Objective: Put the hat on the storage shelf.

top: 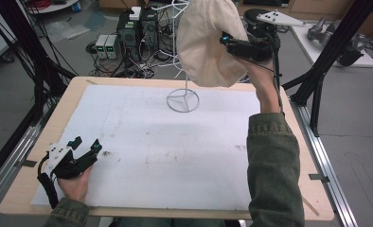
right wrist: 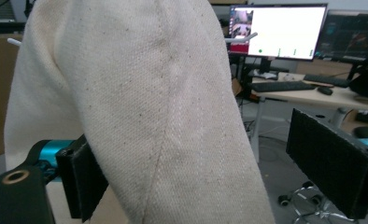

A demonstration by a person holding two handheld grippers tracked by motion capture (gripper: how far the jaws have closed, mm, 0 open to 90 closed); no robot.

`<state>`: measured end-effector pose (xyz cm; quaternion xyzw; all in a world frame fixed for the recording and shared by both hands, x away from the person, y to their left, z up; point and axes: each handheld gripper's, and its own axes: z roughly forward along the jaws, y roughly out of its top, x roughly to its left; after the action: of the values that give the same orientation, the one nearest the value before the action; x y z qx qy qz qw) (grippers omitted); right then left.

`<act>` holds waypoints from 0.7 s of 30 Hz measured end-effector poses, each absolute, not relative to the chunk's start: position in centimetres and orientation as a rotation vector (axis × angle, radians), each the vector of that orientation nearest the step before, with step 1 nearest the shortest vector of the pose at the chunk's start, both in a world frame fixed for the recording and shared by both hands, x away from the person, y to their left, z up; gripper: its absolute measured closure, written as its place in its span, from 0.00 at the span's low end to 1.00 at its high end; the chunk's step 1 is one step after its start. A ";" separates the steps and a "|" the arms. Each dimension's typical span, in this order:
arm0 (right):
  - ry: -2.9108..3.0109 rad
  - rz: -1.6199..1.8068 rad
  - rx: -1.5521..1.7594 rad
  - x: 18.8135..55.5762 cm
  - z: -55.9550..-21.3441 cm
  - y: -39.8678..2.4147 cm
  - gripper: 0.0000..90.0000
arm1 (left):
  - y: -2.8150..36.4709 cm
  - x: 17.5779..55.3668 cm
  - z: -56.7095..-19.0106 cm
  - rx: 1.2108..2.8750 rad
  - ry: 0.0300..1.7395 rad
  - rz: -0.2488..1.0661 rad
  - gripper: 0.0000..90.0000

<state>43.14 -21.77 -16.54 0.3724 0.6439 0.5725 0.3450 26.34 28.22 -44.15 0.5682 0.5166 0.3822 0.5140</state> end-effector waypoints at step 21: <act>1.677 1.526 0.965 39.5 -18.4 -24.9 0.11 | 28.0 26.4 -44.2 1.371 1.242 0.915 0.35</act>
<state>39.53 -24.92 -18.39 0.3695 0.6417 0.5842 0.3322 26.36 28.04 -44.15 0.5702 0.5166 0.3804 0.5131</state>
